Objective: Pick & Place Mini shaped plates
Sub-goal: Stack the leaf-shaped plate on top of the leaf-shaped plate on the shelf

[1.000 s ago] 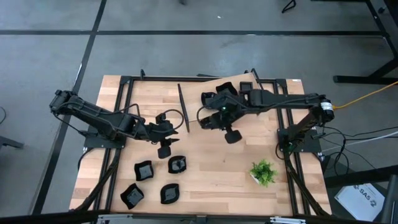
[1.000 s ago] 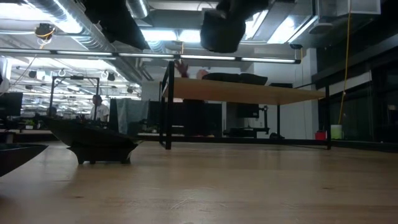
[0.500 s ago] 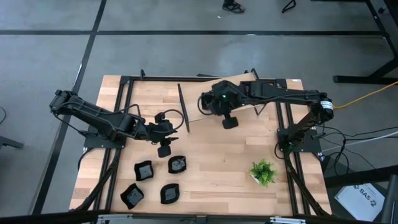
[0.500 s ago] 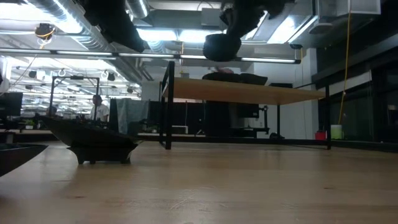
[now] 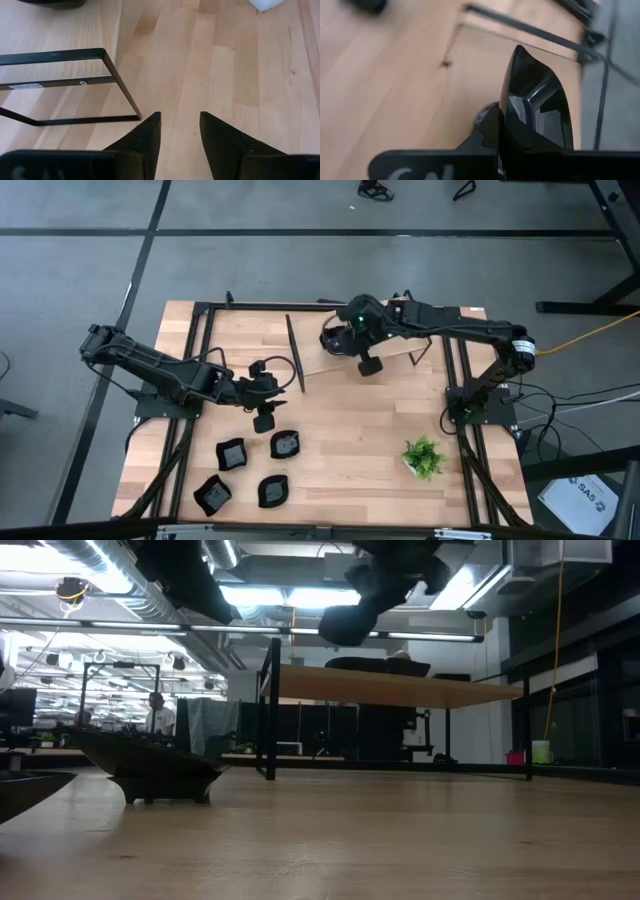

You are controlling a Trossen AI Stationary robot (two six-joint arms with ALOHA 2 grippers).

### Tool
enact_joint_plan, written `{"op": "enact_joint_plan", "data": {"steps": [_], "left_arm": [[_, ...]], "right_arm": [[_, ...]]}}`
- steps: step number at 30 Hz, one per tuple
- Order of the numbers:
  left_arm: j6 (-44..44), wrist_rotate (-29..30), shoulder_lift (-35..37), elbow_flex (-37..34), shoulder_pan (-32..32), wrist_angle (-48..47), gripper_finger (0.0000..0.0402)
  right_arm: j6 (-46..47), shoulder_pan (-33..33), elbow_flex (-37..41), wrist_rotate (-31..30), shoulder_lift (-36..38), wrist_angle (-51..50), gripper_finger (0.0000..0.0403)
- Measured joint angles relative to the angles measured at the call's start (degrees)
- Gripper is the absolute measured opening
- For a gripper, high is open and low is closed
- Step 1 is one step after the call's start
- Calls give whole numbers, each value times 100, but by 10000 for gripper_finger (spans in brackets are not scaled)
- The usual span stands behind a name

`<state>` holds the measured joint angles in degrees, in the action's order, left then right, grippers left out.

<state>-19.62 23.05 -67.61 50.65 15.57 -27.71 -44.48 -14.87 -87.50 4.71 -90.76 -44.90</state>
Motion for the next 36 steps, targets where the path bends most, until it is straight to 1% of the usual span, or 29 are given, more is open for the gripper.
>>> {"op": "enact_joint_plan", "data": {"steps": [5,9,11,13,17,23,25,33,36], "left_arm": [[-77,-4,0,0,0,-2,129],[-123,-7,0,0,0,-5,130],[-238,-9,0,-2,0,-49,132],[-328,-10,0,-2,0,-100,132],[-432,-17,0,0,0,-167,129],[-654,-20,0,-1,0,-283,128],[-685,-20,0,-2,0,-286,128],[-815,-20,0,-2,7,-324,127],[-815,-20,0,-2,7,-426,128]], "right_arm": [[2106,-78,0,-376,0,433,10],[3633,-48,0,-368,0,513,10],[4232,-9,0,-358,0,505,7],[4566,43,0,-361,0,526,5],[4829,156,0,-409,0,767,9],[5555,276,0,-1394,-2,628,8],[5842,299,0,-1547,-2,629,6],[7159,427,0,-1582,-2,613,12],[7441,430,0,-1771,-4,597,7]]}}
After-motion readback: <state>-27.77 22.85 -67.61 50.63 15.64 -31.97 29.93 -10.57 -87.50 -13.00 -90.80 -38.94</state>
